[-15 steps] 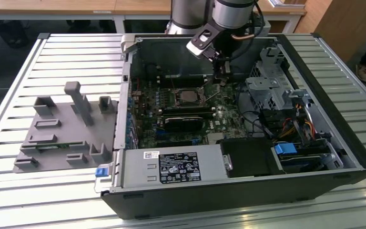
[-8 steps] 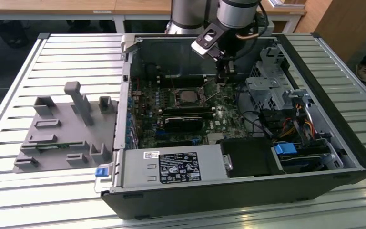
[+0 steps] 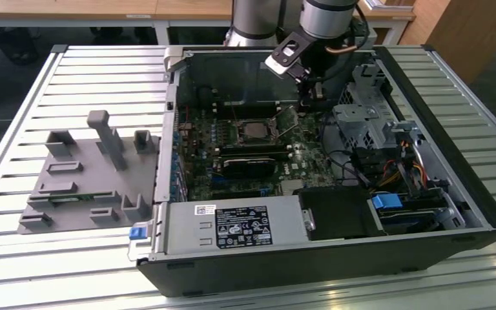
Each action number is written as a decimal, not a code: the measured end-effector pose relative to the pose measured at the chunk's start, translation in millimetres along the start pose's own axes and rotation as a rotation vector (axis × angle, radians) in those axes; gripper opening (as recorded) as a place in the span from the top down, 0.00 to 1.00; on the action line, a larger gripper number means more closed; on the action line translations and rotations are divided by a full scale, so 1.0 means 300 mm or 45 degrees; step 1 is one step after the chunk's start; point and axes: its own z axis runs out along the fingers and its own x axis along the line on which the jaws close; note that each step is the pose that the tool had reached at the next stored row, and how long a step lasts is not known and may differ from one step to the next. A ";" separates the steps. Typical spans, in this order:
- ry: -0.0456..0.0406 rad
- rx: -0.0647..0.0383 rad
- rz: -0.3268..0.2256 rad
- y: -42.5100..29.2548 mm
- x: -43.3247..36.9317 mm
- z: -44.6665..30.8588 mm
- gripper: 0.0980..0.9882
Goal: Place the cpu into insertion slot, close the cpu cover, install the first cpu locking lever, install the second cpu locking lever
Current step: 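Close the cpu cover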
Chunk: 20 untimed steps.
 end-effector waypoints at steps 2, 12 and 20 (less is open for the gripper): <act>0.000 0.001 0.000 0.005 0.005 0.004 0.99; 0.000 0.008 0.000 0.030 0.021 0.021 0.99; 0.000 0.015 0.000 0.043 0.028 0.038 0.99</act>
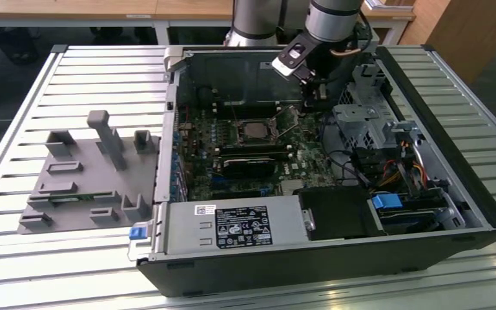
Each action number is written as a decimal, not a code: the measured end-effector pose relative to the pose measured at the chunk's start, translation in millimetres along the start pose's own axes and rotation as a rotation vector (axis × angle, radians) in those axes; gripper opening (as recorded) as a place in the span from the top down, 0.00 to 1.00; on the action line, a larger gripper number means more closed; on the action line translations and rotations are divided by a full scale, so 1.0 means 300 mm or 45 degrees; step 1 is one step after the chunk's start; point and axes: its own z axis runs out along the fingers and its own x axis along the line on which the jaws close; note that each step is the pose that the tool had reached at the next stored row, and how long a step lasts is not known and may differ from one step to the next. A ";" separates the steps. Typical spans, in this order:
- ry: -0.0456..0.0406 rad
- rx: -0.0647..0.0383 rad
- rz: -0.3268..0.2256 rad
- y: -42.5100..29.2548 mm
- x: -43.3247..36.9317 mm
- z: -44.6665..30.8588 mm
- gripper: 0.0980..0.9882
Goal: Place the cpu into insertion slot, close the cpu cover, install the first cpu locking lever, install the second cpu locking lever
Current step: 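Close the cpu cover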
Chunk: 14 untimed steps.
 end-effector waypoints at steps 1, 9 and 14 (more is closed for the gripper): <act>0.000 0.002 0.000 0.001 0.000 0.003 0.99; 0.000 0.009 0.000 -0.001 0.000 0.020 0.99; 0.000 0.009 0.000 -0.031 0.000 0.020 0.99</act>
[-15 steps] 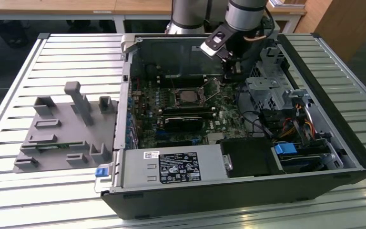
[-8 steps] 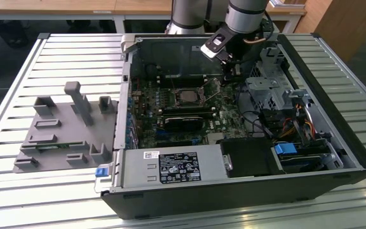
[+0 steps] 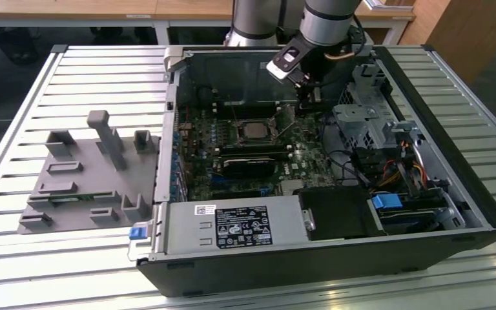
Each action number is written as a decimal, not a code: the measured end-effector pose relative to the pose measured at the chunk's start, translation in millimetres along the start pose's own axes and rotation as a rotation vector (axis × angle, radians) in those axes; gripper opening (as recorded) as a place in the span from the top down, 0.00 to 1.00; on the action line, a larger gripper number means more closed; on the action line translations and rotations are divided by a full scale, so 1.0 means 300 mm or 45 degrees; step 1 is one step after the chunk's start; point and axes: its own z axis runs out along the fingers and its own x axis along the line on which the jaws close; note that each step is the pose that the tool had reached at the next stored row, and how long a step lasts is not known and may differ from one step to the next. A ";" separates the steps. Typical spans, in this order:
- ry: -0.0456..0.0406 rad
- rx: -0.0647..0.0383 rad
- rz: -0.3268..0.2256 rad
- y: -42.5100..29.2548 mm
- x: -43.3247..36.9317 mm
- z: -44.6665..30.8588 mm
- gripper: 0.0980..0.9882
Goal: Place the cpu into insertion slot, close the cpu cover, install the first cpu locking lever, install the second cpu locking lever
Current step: 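Close the cpu cover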
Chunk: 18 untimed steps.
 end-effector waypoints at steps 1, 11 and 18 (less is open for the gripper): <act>0.000 0.000 0.000 -0.006 0.000 0.000 0.99; 0.000 0.000 0.000 -0.058 0.000 0.002 0.99; 0.000 0.000 0.000 -0.078 0.000 0.008 0.99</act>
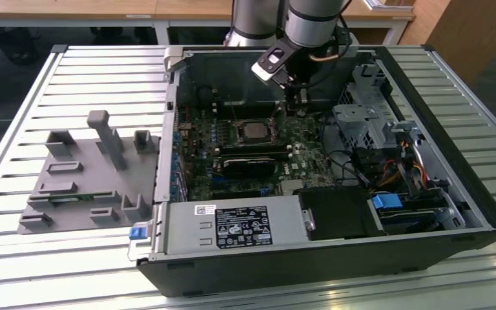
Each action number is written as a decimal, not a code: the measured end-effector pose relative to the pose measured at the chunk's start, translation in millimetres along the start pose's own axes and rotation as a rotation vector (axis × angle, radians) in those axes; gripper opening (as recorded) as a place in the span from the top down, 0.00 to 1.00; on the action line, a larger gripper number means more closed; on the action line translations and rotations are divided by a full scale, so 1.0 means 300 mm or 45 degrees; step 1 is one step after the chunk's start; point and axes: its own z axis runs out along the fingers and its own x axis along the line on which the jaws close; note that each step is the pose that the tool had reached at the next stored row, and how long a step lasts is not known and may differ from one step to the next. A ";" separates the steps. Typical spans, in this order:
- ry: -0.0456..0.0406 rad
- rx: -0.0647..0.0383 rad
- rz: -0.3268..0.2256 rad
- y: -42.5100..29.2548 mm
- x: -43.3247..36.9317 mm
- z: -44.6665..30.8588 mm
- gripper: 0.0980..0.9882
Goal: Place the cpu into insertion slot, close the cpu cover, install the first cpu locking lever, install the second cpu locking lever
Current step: 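Close the cpu cover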
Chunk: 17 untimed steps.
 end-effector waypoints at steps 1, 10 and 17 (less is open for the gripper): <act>0.000 0.000 0.000 -0.003 0.000 0.001 0.99; 0.000 0.000 0.000 -0.036 0.000 0.006 0.99; 0.000 0.000 0.000 -0.066 0.000 0.008 0.99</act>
